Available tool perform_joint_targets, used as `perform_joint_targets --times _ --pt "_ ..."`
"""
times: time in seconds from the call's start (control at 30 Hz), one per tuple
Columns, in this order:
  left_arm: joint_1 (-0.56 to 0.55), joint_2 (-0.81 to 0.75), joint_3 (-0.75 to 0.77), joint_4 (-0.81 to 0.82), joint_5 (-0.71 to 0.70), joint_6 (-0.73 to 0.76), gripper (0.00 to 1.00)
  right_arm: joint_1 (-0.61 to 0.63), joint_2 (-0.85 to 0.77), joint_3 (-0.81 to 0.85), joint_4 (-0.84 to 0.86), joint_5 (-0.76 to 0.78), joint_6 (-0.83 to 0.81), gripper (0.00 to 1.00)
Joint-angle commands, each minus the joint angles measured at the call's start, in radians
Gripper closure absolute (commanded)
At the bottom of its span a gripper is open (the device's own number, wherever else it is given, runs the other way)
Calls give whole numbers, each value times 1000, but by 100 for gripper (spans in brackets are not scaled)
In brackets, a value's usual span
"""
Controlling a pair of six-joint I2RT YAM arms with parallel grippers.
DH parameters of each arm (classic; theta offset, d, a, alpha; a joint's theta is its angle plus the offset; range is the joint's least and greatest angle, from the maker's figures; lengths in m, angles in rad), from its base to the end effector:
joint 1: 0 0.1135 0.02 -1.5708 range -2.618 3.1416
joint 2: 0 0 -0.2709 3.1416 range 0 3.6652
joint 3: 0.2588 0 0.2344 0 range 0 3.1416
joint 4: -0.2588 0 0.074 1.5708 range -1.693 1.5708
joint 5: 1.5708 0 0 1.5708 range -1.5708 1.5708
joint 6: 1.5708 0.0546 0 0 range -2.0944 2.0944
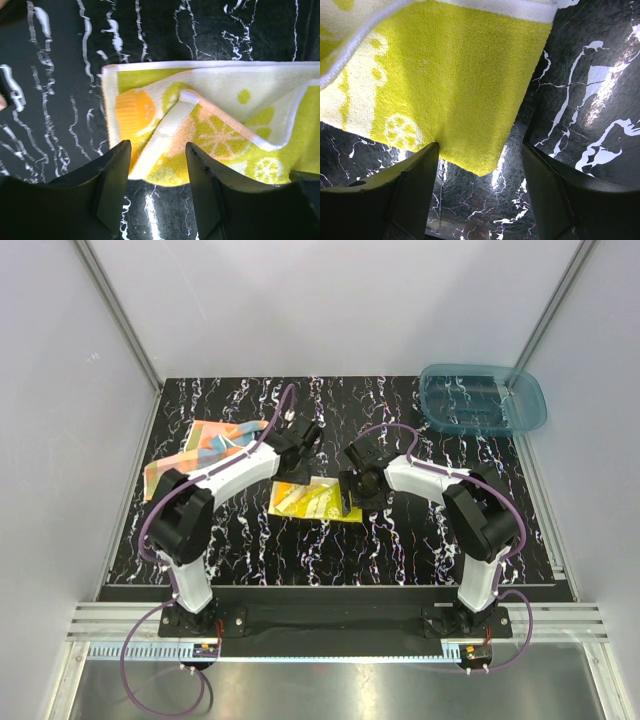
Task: Roll the towels
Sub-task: Fold the towel
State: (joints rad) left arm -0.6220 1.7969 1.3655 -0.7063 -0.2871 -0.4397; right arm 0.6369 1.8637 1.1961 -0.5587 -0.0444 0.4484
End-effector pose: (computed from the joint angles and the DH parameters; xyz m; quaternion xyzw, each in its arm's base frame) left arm 0.3054 -0.1999 0.2226 0.0574 0.9654 0.0128 0.2541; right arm 0.2853 0.2141 0.1587 -0.0965 0.9802 0.1072 0.1354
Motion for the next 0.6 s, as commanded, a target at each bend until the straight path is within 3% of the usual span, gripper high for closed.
perform_joint_targets --times 0.0,0.3,0.57 --pt "2 71 29 54 68 30 48 3 103 -61 -6 14 -13 26" --pt "4 140 -2 117 129 25 52 3 98 -72 -4 12 -11 26" --pt "4 114 -34 116 98 7 85 3 120 -59 -12 9 -11 26"
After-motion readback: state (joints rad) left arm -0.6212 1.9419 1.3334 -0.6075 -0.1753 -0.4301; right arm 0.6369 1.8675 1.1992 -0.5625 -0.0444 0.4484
